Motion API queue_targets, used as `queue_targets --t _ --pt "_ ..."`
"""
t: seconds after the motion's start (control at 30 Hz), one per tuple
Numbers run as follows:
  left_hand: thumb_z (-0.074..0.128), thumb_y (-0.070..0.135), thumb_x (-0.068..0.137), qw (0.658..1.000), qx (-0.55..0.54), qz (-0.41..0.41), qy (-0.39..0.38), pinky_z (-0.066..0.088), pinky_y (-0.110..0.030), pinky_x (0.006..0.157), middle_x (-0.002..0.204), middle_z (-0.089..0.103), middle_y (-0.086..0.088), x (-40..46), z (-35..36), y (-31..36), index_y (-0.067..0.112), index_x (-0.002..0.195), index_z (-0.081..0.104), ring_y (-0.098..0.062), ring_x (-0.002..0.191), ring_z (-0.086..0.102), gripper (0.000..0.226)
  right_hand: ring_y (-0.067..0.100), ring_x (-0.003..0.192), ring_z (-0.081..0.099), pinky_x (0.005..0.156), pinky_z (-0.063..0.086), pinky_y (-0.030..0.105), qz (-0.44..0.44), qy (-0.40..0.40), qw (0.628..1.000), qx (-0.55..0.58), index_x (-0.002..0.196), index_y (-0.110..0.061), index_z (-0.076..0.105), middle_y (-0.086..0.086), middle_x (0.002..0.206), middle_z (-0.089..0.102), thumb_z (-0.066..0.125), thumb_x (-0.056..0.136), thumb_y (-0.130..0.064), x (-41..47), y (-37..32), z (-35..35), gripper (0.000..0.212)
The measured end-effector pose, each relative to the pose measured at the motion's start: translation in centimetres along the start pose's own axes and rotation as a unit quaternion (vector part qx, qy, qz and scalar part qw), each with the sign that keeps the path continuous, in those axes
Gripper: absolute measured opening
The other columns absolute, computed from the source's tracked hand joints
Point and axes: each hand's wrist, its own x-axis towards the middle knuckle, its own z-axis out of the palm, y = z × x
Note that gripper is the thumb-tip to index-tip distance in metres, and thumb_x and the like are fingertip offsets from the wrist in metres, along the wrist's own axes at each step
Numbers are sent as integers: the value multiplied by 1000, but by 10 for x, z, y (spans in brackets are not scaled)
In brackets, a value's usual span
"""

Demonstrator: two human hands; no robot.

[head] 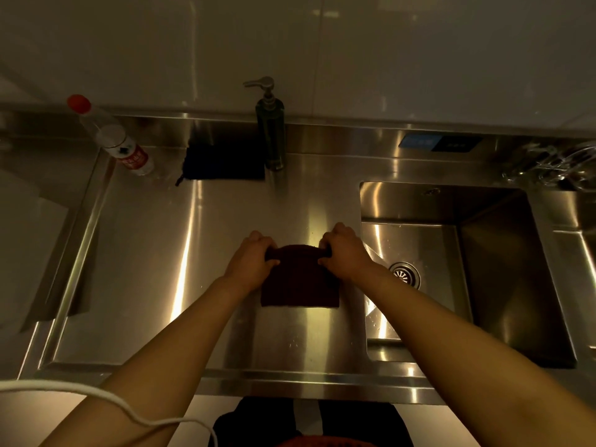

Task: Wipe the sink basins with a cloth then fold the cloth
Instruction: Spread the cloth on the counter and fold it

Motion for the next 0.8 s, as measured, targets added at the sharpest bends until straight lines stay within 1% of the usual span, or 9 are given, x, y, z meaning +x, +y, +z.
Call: queue_targets --t 0.13,0.2,0.27,0.33,0.4,0.47,0.53,0.6,0.8 --pt "77 8 90 982 -171 -76 33 43 -14 73 96 64 2 -20 -4 15 15 98 64 -17 94 62 16 19 92 62 75 53 33 -18 -16 996 91 91 -23 59 -2 97 63 77 82 -19 -15 5 -9 21" --pt "77 7 90 964 -237 -114 48 46 -14 73 95 69 -3 -33 -6 24 9 101 67 -17 91 64 15 16 83 64 67 50 28 -23 -19 992 126 89 -27 56 -5 89 65 77 82 -20 -24 5 -16 23" --pt "78 7 90 956 -257 -126 68 46 -10 71 96 71 -5 -46 -9 32 7 104 67 -16 89 65 17 12 81 64 65 49 25 -34 -15 987 158 90 -27 56 -7 88 65 78 82 -20 -33 4 -23 24" --pt "78 7 90 956 -248 -125 95 46 -9 72 97 72 -2 -60 -12 40 13 101 66 -13 88 66 18 9 82 64 65 48 23 -59 -19 984 166 95 -31 55 -11 90 64 76 85 -21 -41 -1 -28 26" --pt "77 8 89 964 -211 -108 119 46 -11 73 98 73 2 -73 -15 46 21 98 64 -6 89 68 20 7 88 64 70 48 20 -93 -26 985 146 107 -36 56 -13 98 64 72 89 -23 -48 -9 -32 27" --pt "74 10 87 974 -163 -84 135 44 -9 67 91 71 11 -83 -21 50 30 94 63 3 81 66 24 11 96 64 79 51 24 -121 -23 985 119 119 -30 61 -8 107 66 68 93 -23 -50 -18 -36 28" --pt "73 12 85 976 -136 -69 154 45 -7 63 87 69 16 -90 -32 52 37 93 62 7 78 66 29 15 100 64 86 54 31 -139 -17 984 106 119 -23 65 -2 108 68 65 95 -22 -51 -30 -40 24" --pt "73 14 86 976 -135 -57 162 48 -8 65 91 71 17 -93 -45 49 39 98 64 6 82 67 29 16 100 64 88 54 34 -146 -5 984 105 116 -22 66 -1 108 69 64 94 -21 -50 -40 -43 22" --pt "69 18 92 986 -67 -14 152 48 -19 74 93 66 17 -80 -90 23 31 107 67 -2 86 64 20 20 102 64 86 51 32 -162 36 982 90 113 -21 66 2 109 70 63 94 -20 -24 -82 -48 19"
